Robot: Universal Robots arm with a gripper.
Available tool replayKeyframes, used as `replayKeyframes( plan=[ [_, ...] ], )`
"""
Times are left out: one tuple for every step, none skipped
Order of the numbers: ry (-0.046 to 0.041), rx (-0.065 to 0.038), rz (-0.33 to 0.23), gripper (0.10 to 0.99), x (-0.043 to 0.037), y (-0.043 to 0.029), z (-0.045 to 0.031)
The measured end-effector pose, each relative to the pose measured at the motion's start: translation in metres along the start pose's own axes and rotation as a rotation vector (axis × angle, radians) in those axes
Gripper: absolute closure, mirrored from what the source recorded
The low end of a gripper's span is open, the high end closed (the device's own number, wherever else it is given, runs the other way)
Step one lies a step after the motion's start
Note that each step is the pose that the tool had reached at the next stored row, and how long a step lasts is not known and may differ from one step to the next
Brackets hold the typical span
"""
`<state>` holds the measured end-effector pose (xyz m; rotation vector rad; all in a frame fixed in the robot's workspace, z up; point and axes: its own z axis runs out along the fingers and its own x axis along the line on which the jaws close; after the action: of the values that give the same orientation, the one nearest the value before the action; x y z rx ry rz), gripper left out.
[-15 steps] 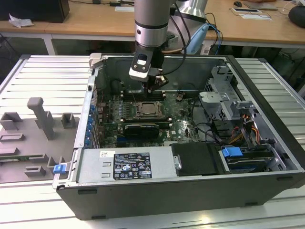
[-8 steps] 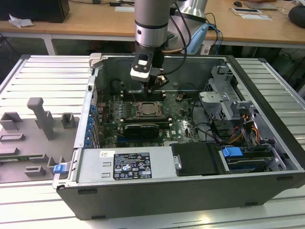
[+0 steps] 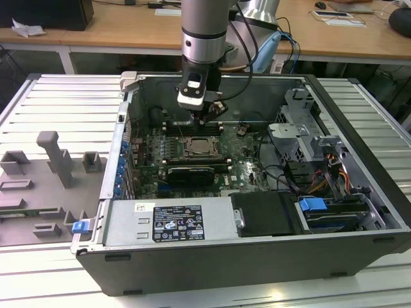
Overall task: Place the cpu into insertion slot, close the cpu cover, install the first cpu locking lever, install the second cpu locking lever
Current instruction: 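Install the first cpu locking lever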
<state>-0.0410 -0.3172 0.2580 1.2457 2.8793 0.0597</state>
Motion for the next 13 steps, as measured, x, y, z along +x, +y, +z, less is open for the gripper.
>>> replayKeyframes(
  plan=[
    [0.0002, 0.000, -0.005, 0.976, 0.0000, 0.0000, 0.0000],
    [0.0003, 0.000, -0.008, 0.976, 0.0000, 0.0000, 0.0000],
    [0.0005, 0.000, -0.015, 0.976, 0.0000, 0.0000, 0.0000],
    [0.0009, 0.000, -0.023, 0.976, 0.0000, 0.0000, 0.0000],
    [0.0011, 0.000, -0.031, 0.976, 0.0000, 0.0000, 0.0000],
    [0.0015, 0.000, -0.039, 0.976, 0.0000, 0.0000, 0.0000],
    [0.0017, 0.001, -0.047, 0.976, 0.0000, 0.0000, 0.0000],
    [0.0019, 0.001, -0.054, 0.976, 0.0000, 0.0000, 0.0000],
    [0.0022, 0.001, -0.060, 0.976, 0.0000, 0.0000, 0.0000],
    [0.0024, 0.001, -0.063, 0.976, 0.0000, 0.0000, 0.0000],
    [0.0024, 0.001, -0.067, 0.976, 0.0000, 0.0000, 0.0000],
    [0.0027, 0.001, -0.073, 0.976, 0.0000, 0.0000, 0.0000],
    [0.0028, 0.001, -0.076, 0.976, 0.0000, 0.0000, 0.0000]
  ],
)
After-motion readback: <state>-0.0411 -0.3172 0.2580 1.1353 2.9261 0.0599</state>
